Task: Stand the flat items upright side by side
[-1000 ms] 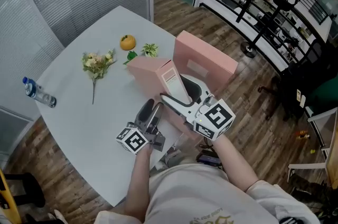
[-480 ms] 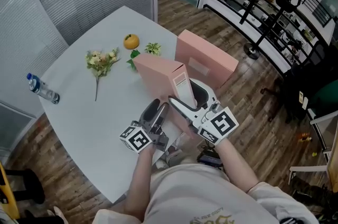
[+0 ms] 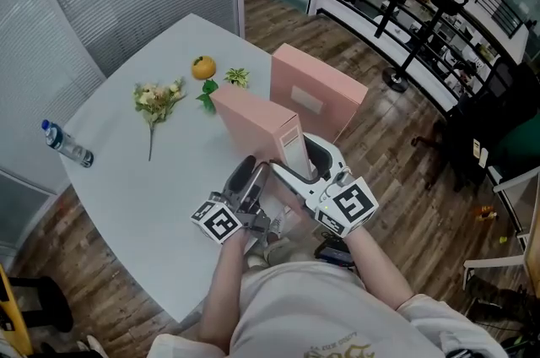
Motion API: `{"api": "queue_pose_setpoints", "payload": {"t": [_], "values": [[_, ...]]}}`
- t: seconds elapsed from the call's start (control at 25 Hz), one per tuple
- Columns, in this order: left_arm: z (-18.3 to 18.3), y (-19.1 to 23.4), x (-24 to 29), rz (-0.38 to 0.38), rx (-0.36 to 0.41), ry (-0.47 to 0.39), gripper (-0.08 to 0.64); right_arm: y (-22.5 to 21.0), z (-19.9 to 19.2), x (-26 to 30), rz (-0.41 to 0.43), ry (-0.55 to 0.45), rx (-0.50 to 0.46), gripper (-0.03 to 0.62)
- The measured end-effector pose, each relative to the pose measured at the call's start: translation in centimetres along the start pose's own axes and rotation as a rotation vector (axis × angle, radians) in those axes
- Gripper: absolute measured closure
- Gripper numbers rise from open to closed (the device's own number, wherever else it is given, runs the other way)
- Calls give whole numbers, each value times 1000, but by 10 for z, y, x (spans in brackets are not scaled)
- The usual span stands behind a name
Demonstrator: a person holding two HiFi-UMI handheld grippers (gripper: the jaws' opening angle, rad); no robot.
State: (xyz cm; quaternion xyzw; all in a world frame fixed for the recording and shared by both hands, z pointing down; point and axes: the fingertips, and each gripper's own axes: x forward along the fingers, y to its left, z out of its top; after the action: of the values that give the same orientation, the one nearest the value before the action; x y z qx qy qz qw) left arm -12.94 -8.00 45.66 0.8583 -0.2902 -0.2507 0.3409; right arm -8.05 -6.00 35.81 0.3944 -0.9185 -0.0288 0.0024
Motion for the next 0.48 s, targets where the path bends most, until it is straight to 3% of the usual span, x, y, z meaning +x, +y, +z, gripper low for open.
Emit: {"api": "queue_pose_setpoints", "payload": {"t": [0.48], "values": [[-16,-11,2,-8,23,63,298,-2,-14,-28,-50,64,-18,279]]}}
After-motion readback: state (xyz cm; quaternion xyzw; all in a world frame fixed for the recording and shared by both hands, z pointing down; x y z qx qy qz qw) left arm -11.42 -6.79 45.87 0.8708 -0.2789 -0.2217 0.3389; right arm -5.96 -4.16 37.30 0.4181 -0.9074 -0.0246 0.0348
